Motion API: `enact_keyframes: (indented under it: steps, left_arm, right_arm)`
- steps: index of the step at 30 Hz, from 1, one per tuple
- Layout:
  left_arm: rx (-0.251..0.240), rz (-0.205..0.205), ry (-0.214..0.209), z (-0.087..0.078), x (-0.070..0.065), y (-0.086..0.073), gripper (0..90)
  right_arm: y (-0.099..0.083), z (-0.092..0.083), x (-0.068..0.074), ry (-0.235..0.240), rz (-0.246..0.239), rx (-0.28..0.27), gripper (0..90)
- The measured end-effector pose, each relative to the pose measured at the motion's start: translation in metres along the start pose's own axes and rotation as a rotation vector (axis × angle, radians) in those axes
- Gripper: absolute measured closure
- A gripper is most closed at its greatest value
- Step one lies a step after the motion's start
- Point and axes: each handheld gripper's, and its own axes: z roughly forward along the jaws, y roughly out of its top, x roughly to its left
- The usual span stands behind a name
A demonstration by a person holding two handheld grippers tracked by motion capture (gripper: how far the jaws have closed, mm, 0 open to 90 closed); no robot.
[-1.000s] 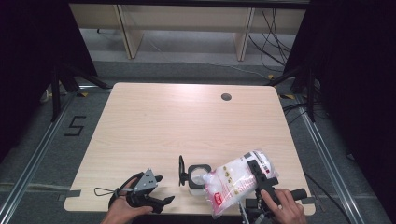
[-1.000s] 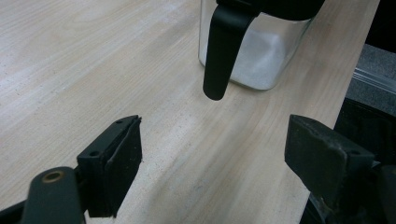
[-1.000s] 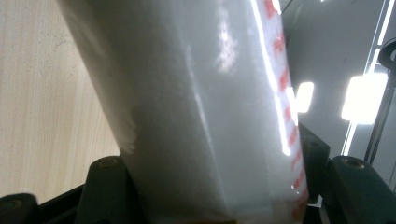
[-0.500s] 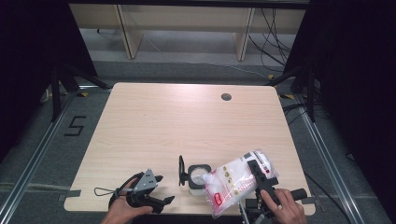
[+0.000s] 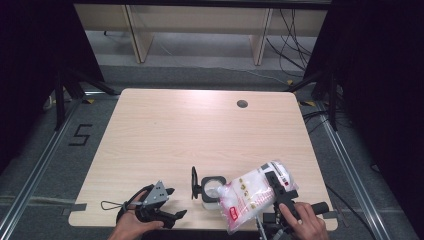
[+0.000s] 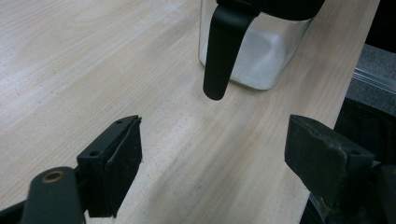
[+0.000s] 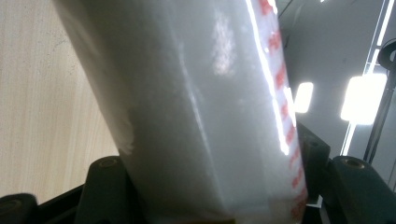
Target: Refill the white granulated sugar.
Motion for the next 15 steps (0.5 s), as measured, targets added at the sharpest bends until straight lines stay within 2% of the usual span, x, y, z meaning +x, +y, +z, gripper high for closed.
enact_keyframes:
  steps: [6,8,10,11,12,14,15]
  left_arm:
    - [0.000,0.000,0.000,-0.0001,0.0001,0.0001,18.6]
    - [0.000,0.001,0.000,-0.0001,0.0001,0.0001,18.6]
    - [0.000,0.001,0.001,-0.0001,0.0001,0.0001,18.6]
    - [0.000,0.000,0.001,0.0000,0.0000,0.0000,18.6]
    - [0.001,-0.001,-0.001,0.0001,0.0000,0.0000,18.6]
    - [0.001,-0.001,-0.001,0.0000,-0.0001,0.0000,18.6]
    - [0.000,-0.001,0.000,0.0001,-0.0001,0.0000,18.6]
  right_arm:
    - [0.0000,0.0001,0.0003,0.001,0.004,-0.003,41.3]
    - [-0.0006,0.0012,0.0014,-0.017,0.012,-0.021,41.3]
    - [0.0001,-0.0013,-0.0003,0.036,0.014,0.018,41.3]
    - [-0.0002,-0.0011,-0.0005,0.031,0.016,0.014,41.3]
    - [-0.0016,0.0009,0.0029,-0.010,0.045,-0.012,41.3]
    - [-0.0011,-0.0010,-0.0002,0.012,0.025,0.014,41.3]
    - [-0.0016,-0.0006,0.0013,0.008,0.042,0.013,41.3]
